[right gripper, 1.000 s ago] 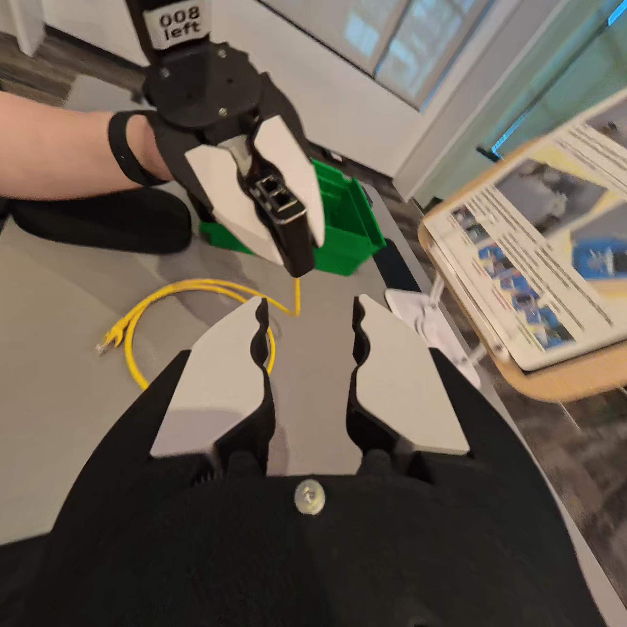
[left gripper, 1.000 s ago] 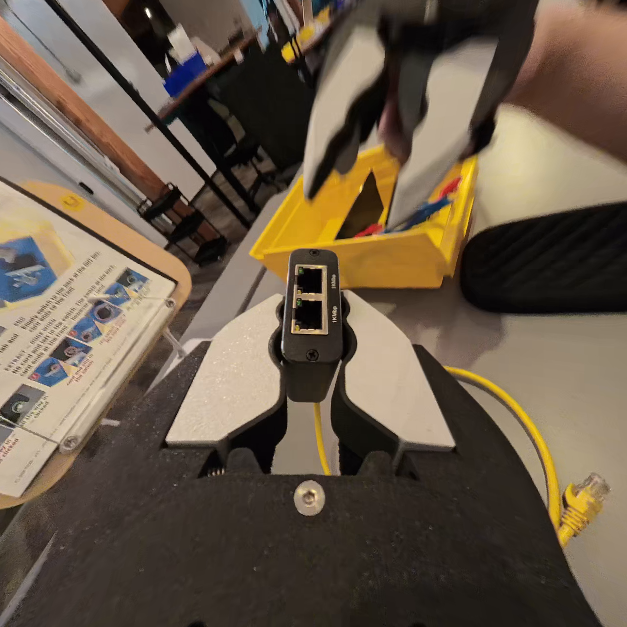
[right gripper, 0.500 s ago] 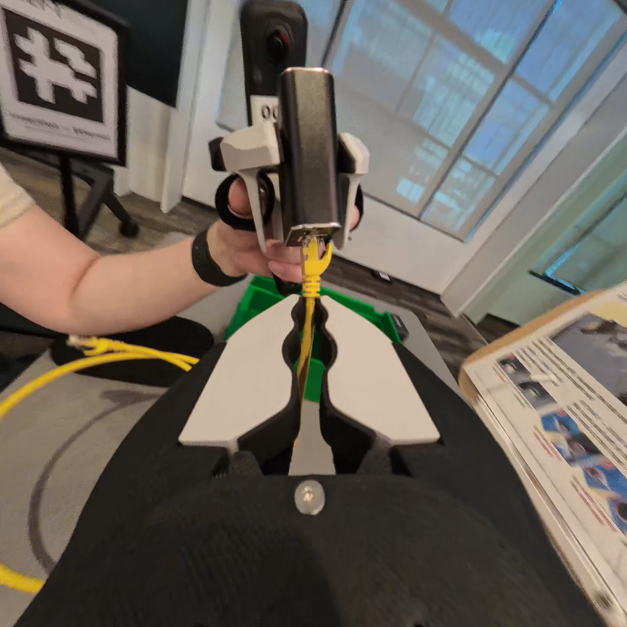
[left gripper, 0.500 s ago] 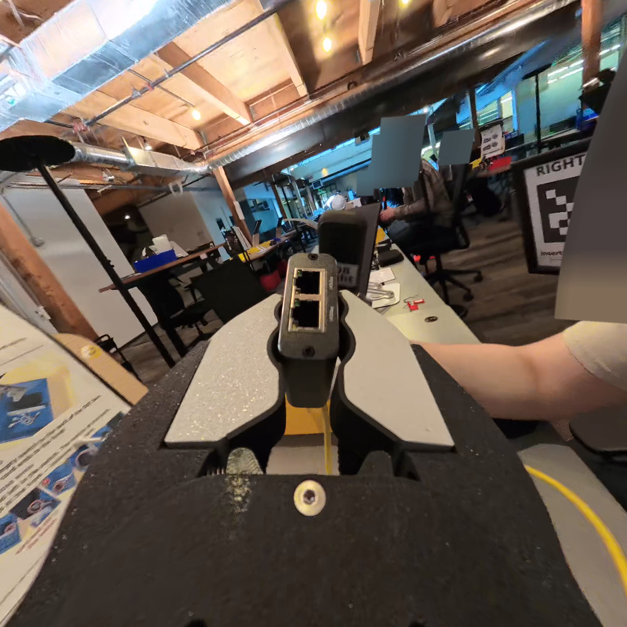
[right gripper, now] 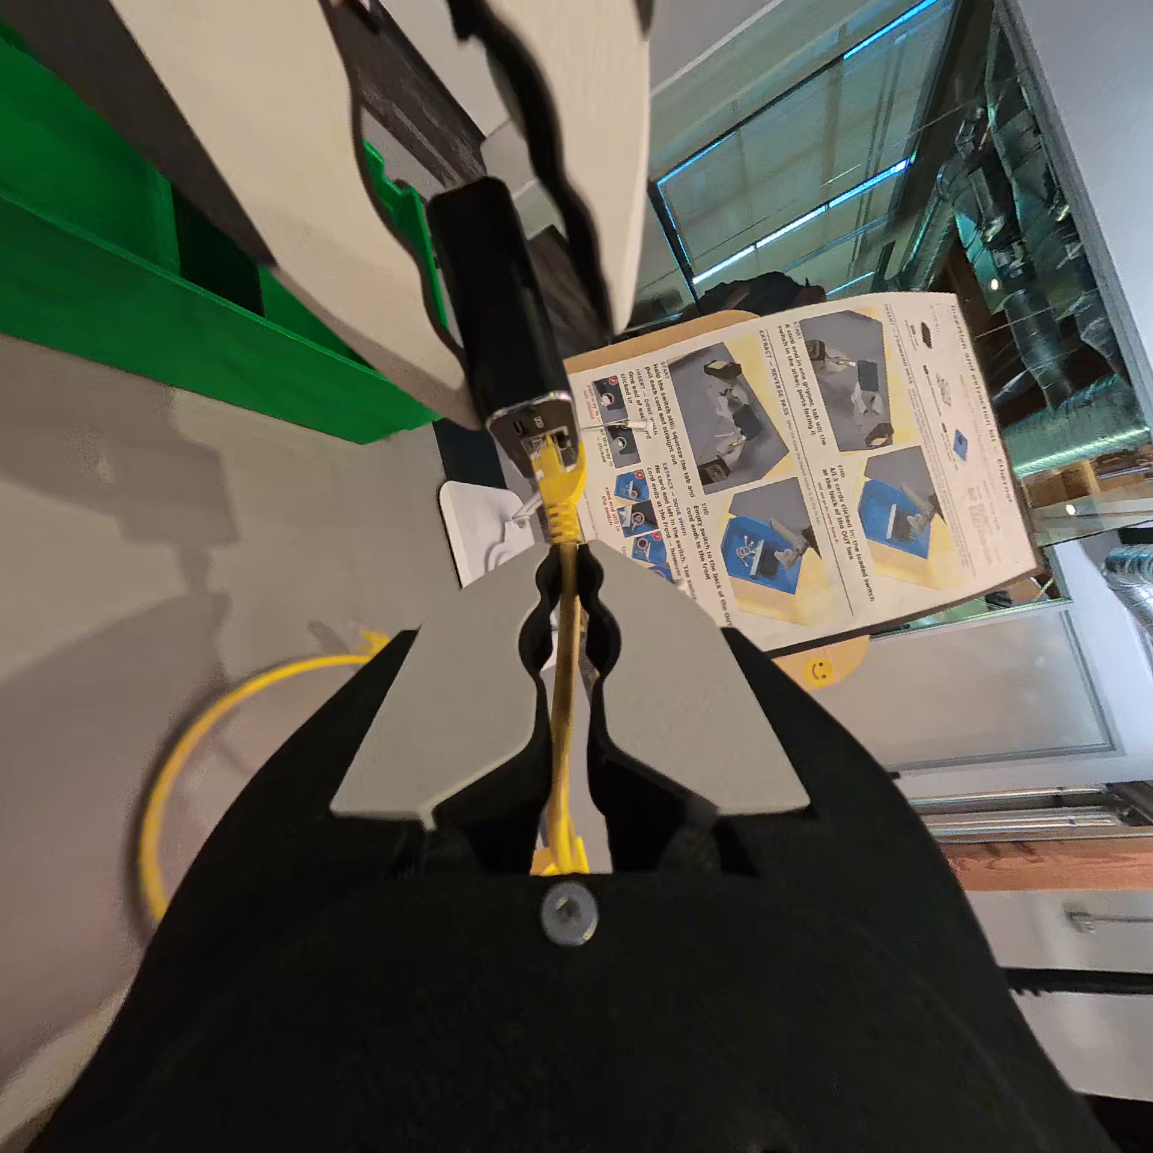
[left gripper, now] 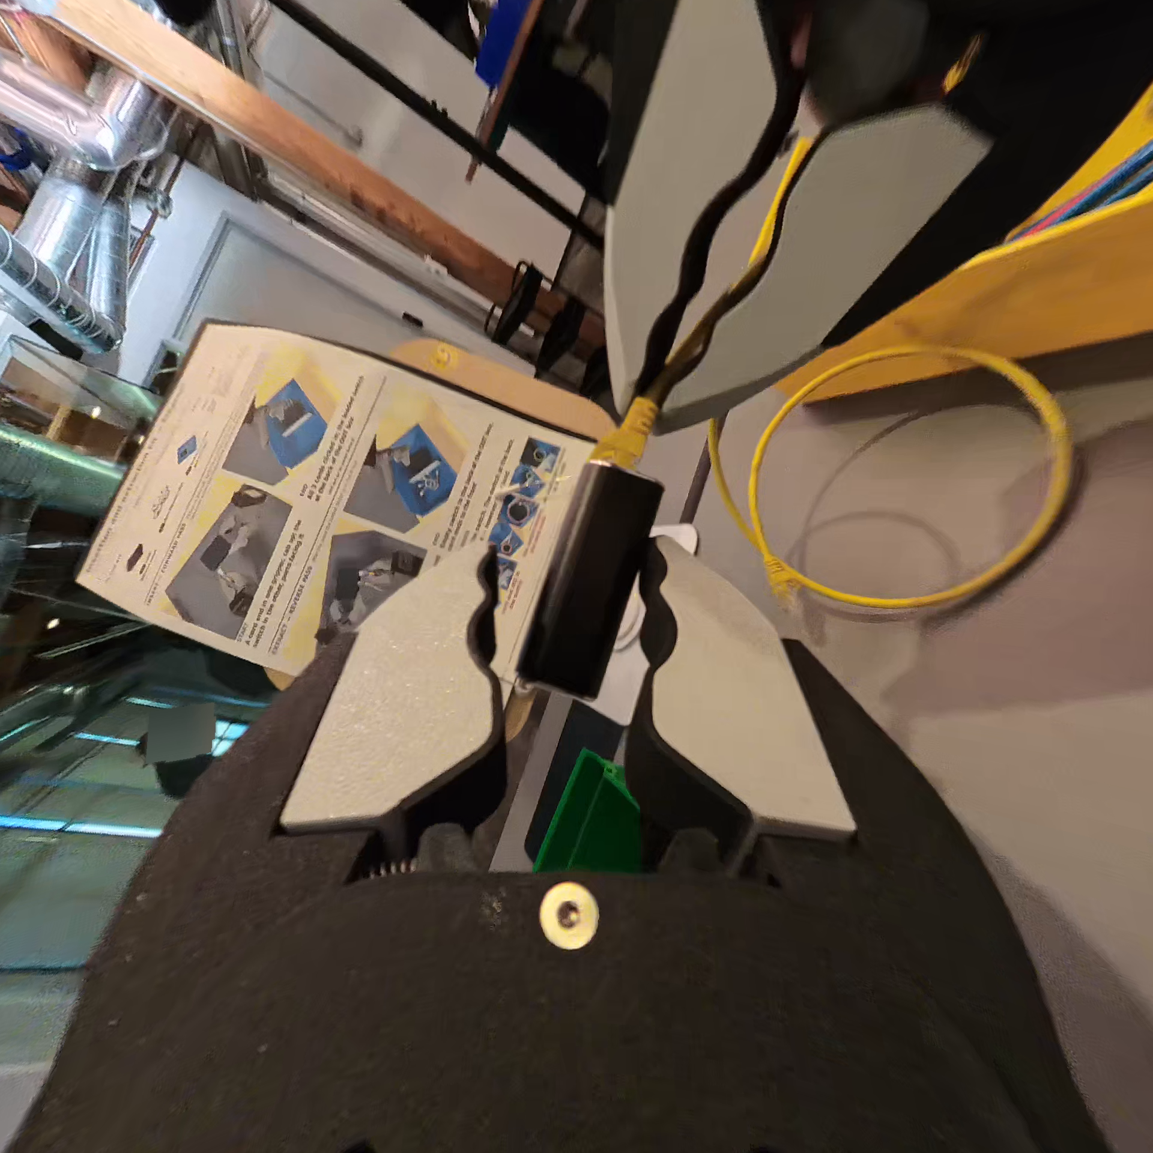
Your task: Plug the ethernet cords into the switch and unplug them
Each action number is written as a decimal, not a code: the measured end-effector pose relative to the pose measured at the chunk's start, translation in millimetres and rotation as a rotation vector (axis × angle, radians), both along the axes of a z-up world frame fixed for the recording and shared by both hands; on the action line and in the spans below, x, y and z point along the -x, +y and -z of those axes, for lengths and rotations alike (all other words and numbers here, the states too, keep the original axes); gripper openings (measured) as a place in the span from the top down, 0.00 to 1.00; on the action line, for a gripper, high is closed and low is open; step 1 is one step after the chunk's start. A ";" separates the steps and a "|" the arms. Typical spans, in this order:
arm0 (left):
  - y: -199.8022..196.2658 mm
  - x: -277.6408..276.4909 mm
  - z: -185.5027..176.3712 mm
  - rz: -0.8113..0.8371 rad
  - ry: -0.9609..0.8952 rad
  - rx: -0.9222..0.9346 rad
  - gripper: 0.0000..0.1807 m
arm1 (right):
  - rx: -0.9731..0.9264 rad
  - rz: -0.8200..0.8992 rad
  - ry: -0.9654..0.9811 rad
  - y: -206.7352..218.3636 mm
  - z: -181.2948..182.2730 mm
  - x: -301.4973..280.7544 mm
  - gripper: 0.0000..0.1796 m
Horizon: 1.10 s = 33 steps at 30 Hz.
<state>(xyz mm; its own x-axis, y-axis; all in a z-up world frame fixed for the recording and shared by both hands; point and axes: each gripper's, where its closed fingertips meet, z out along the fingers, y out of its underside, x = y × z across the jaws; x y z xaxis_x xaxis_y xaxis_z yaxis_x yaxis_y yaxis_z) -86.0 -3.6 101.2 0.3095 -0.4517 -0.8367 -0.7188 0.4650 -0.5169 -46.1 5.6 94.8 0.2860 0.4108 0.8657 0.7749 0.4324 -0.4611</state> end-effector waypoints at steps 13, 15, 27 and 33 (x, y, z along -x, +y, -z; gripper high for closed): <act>32.0 -3.8 5.1 -0.136 0.071 -0.253 0.85 | 0.039 -0.014 0.023 -26.7 -12.0 10.8 0.96; 32.6 -5.5 6.9 -0.121 0.084 -0.277 0.85 | 0.111 -0.027 0.029 -33.0 -7.8 12.7 0.94; -4.6 -19.7 -8.5 0.133 -0.050 -0.234 0.85 | -0.073 -0.412 0.390 -85.9 -79.5 -62.5 0.92; -20.9 -28.6 -9.8 0.213 -0.066 -0.182 0.85 | -0.160 -0.436 0.111 -74.9 -34.5 2.0 0.83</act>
